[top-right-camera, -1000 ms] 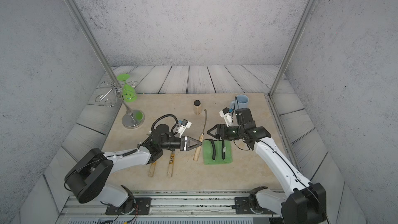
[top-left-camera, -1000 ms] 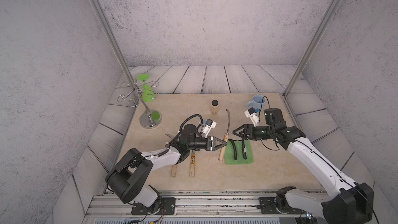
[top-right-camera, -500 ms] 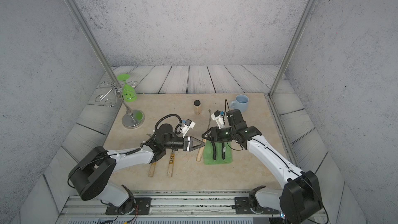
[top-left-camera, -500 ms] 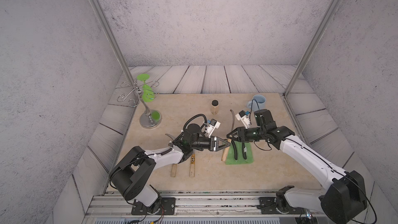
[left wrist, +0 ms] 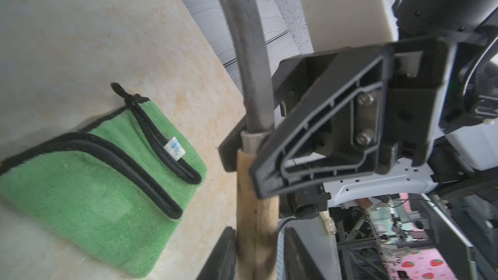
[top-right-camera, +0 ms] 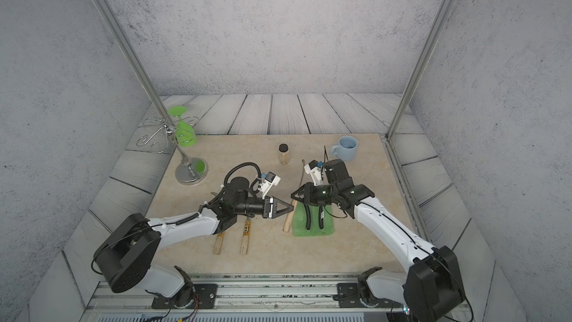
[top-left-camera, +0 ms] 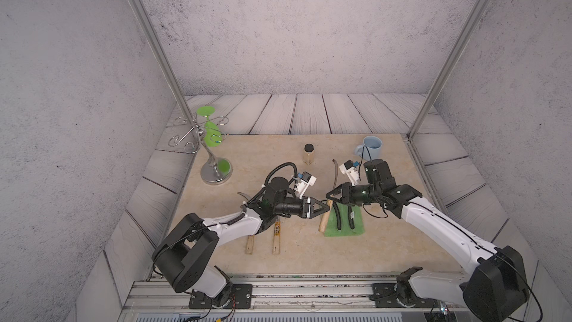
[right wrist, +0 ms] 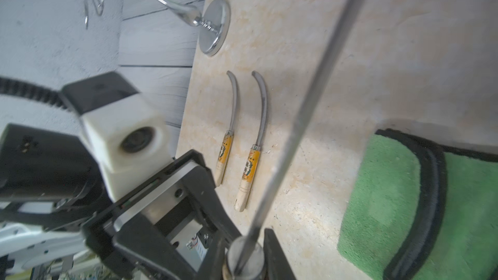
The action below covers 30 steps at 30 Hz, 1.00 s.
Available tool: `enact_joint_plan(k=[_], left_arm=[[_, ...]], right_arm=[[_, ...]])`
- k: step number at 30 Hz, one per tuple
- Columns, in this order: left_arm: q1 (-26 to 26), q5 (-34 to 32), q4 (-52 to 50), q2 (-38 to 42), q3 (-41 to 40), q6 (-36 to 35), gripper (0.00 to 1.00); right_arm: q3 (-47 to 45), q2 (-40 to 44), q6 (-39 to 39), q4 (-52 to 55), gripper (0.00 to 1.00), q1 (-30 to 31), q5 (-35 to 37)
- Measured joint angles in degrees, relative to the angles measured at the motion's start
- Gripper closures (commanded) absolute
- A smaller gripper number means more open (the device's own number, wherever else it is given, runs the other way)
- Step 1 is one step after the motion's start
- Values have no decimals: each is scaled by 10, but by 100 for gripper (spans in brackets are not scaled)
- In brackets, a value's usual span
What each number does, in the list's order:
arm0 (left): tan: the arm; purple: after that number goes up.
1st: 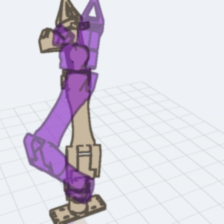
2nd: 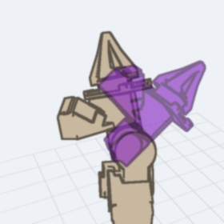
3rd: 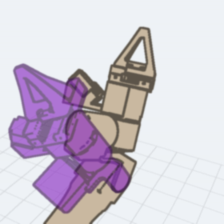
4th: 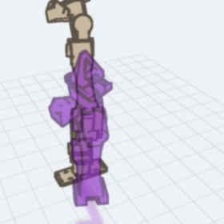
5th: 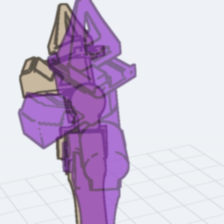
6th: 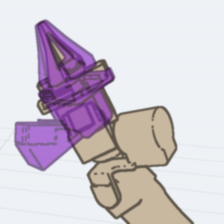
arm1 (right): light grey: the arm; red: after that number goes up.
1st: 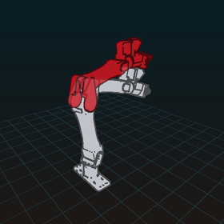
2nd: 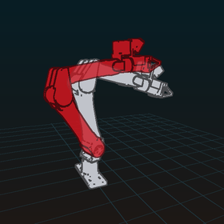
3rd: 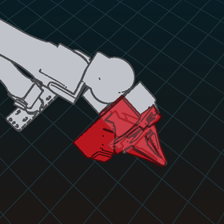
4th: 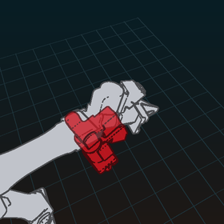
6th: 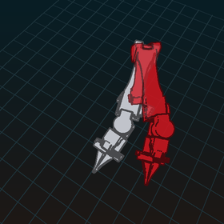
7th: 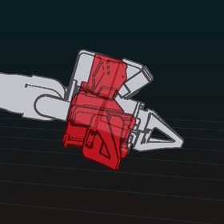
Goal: Wipe small sickles with rags
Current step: Adjust the small sickle.
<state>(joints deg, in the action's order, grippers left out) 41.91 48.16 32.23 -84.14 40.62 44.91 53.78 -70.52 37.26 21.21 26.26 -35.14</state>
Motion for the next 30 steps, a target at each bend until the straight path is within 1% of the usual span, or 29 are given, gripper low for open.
enact_joint_plan(k=[5,9,15,17,24,30], left_arm=[[2,-24,-73,47,20,-51,60],[8,-49,-120,60,33,-87,58],[17,-105,-200,68,39,-138,43],[17,-119,-219,69,42,-151,41],[26,-135,-234,64,58,-167,38],[39,-139,-227,30,78,-166,38]], right_arm=[[-1,6,44,0,95,1,68],[-1,6,76,-5,95,5,94],[10,6,97,-2,95,11,111],[19,6,98,1,95,12,113],[28,6,110,-2,95,17,114],[28,4,126,-16,95,28,114]])
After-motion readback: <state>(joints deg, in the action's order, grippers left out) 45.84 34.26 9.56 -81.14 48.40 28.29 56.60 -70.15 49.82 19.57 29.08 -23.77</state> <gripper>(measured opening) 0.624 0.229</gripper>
